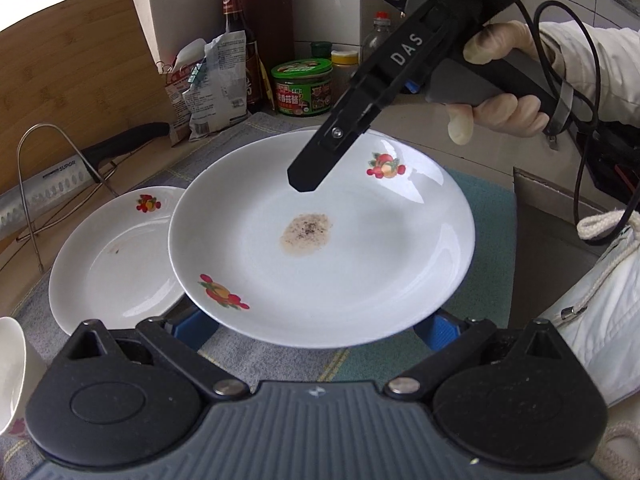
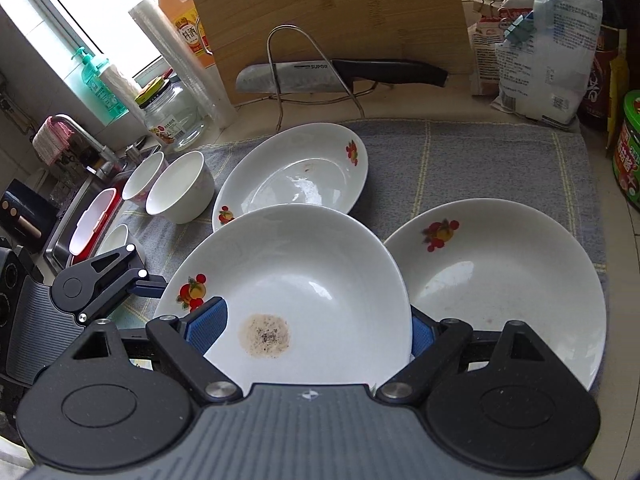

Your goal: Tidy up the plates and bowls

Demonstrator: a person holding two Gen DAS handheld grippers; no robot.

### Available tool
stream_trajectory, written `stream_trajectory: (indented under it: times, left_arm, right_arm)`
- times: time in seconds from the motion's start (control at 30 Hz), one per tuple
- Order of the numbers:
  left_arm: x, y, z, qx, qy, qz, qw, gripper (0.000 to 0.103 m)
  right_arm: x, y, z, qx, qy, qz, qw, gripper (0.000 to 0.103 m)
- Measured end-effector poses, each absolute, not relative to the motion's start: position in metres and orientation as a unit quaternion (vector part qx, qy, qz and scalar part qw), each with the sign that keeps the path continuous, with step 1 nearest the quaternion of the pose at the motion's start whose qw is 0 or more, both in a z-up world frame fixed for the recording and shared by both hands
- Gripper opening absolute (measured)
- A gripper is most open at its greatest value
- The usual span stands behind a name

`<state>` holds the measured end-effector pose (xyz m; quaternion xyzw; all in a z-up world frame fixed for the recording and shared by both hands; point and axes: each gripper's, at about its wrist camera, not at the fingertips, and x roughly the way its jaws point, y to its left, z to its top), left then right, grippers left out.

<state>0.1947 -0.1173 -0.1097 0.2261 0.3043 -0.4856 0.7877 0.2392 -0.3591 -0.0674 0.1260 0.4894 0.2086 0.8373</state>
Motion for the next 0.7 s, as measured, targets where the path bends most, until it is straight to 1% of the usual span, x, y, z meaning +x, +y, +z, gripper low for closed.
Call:
stream_trajectory:
  times: [0.43, 0.7]
  left_arm:
    - [0.218, -0.170, -0.114, 0.235, 0.302, -0.512, 0.770, 0.102]
    - [0.229, -0.188, -0.120, 0.235, 0.310, -0.513, 0.765, 0.102]
  right_arm:
    - [0.237, -0.421, -0.075, 0.149, 0.480, 0.167, 0.848, 0.093]
    - [0.243, -0.440, -0.084, 0.152, 0.482, 0.157, 0.848, 0.093]
